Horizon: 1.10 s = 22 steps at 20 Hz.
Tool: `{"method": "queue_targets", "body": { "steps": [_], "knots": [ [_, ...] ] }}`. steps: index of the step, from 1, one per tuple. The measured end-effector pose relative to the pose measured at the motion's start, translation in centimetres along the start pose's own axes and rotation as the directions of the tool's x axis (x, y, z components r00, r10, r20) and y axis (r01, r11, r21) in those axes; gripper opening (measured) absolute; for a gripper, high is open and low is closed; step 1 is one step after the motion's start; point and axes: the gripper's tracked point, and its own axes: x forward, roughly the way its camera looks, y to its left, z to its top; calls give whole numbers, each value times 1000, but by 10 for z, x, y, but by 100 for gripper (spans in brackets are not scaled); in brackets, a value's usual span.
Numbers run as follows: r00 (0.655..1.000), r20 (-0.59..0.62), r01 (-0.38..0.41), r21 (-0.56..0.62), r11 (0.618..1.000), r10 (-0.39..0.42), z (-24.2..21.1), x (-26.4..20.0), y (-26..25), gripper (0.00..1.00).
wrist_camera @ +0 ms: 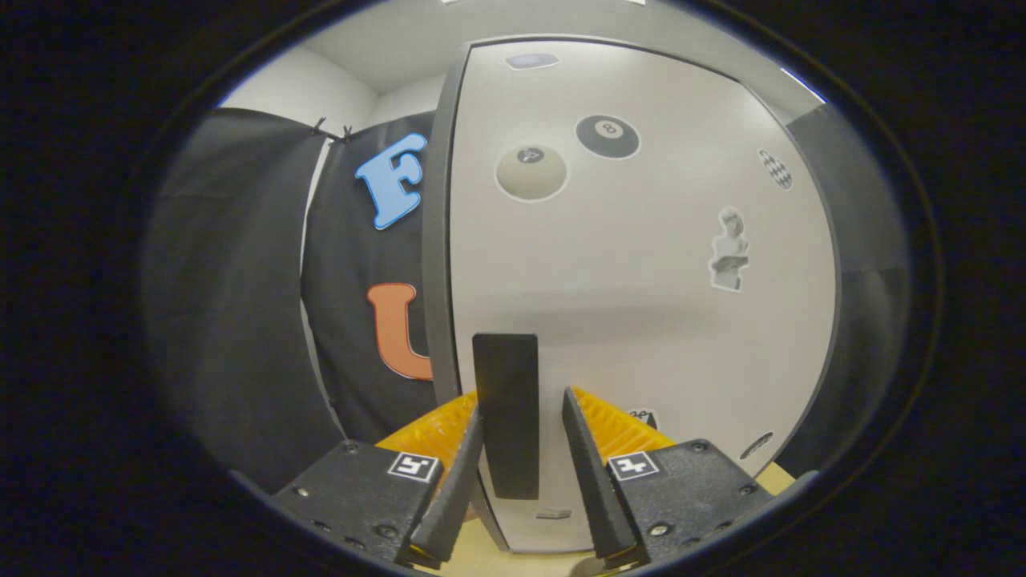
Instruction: Open the shoe cabinet door, grab the shoes and put them into the shoe cabinet, then close the shoe cabinet door.
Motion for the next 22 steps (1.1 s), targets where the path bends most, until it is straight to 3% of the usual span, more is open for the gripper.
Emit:
{"method": "queue_targets", "body": {
  "steps": [2, 4, 10, 22],
  "knots": [
    [1000, -21, 11, -31, 999, -12, -7, -4, 4, 54],
    [999, -32, 8, -39, 999, -9, -10, -2, 2, 32],
    [983, -126, -137, -38, 990, 131, -7, -34, 4, 27],
    [918, -145, -379, -57, 924, 368, 15, -109, -18, 27]
  ]
}}
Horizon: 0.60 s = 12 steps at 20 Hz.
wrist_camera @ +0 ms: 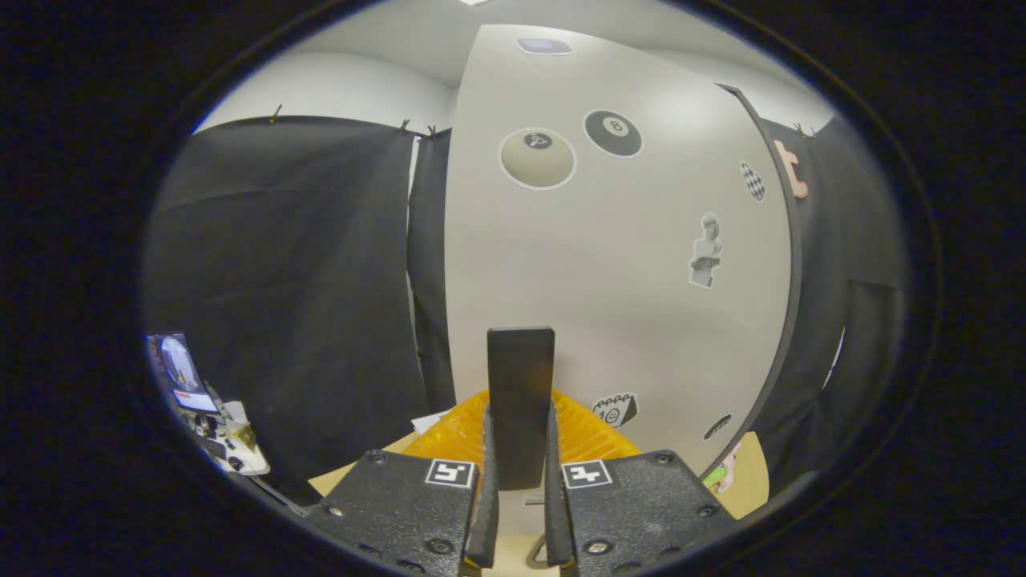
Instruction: Open the shoe cabinet door, grab the shoes and put them into the shoe cabinet, then close the shoe cabinet door.
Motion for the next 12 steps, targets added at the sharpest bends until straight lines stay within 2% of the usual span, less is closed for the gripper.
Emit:
{"method": "queue_targets", "body": {
  "steps": [6, 12],
  "knots": [
    [1000, 12, -18, -18, 1000, 18, -2, -33, -17, 26],
    [1000, 23, 11, -7, 1000, -11, -5, -59, -39, 26]
  ]
}}
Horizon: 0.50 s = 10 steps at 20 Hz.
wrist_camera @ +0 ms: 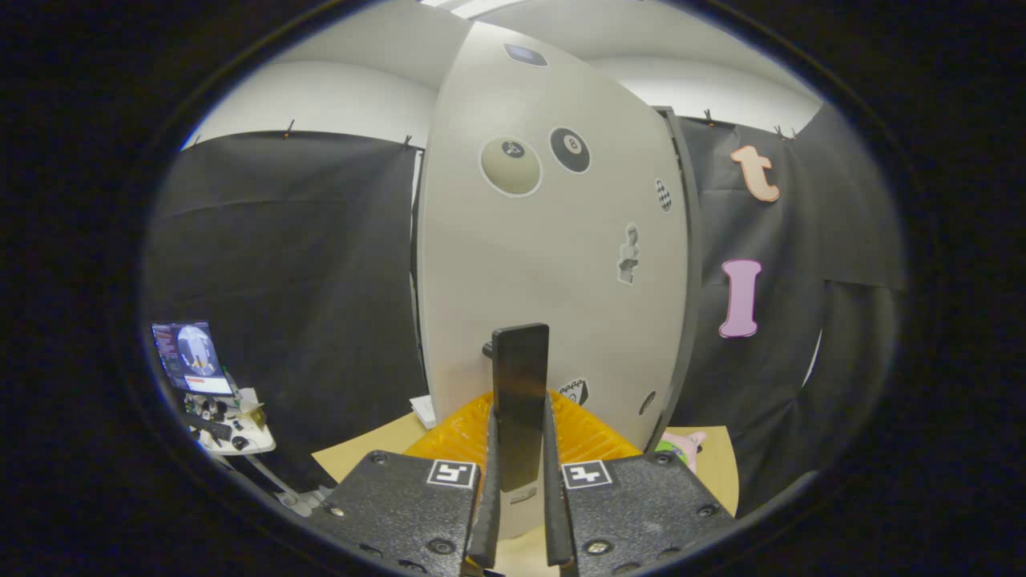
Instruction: Open the shoe cabinet door, grab the shoes and put them into the shoe cabinet, then close the shoe cabinet door.
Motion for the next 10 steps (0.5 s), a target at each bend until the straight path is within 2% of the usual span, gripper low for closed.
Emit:
{"method": "queue_targets", "body": {
  "steps": [5, 10],
  "knots": [
    [999, 15, 44, 3, 999, -44, 0, -13, -19, 25],
    [994, 18, 107, 27, 994, -108, -1, -24, -43, 19]
  ]
}}
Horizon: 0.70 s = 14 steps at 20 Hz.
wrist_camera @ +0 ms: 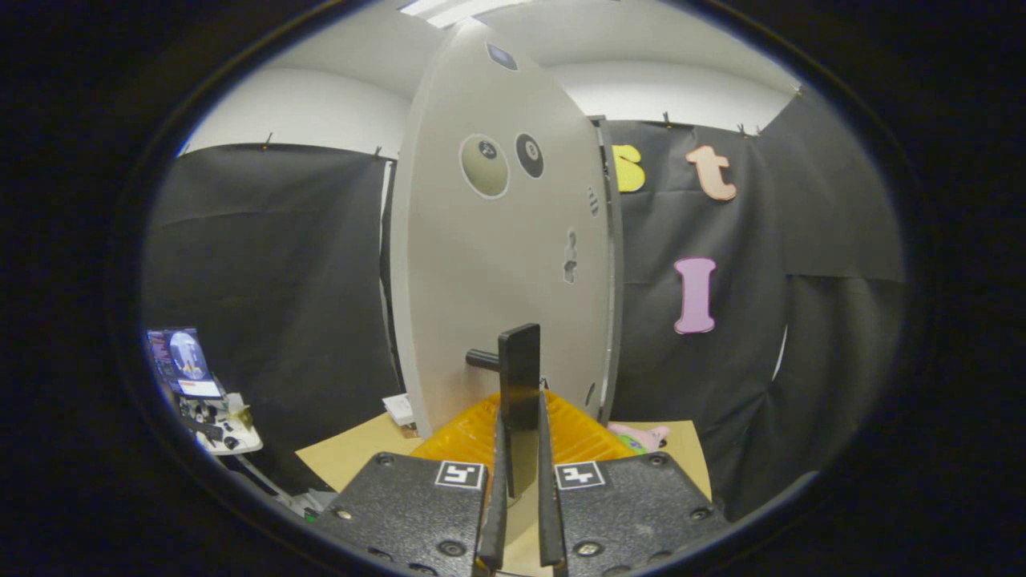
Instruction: Open the shoe cabinet door, grab the shoes and put them into the shoe cabinet, then close the shoe cabinet door.
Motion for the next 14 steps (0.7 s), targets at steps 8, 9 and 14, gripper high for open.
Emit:
{"method": "queue_targets", "body": {
  "steps": [8, 9, 14],
  "knots": [
    [997, -2, 77, 55, 995, -77, 1, -4, -22, 5],
    [997, 2, 82, 28, 996, -82, 1, -3, -20, 5],
    [986, 12, 166, -7, 986, -166, 0, -6, -41, 5]
  ]
}}
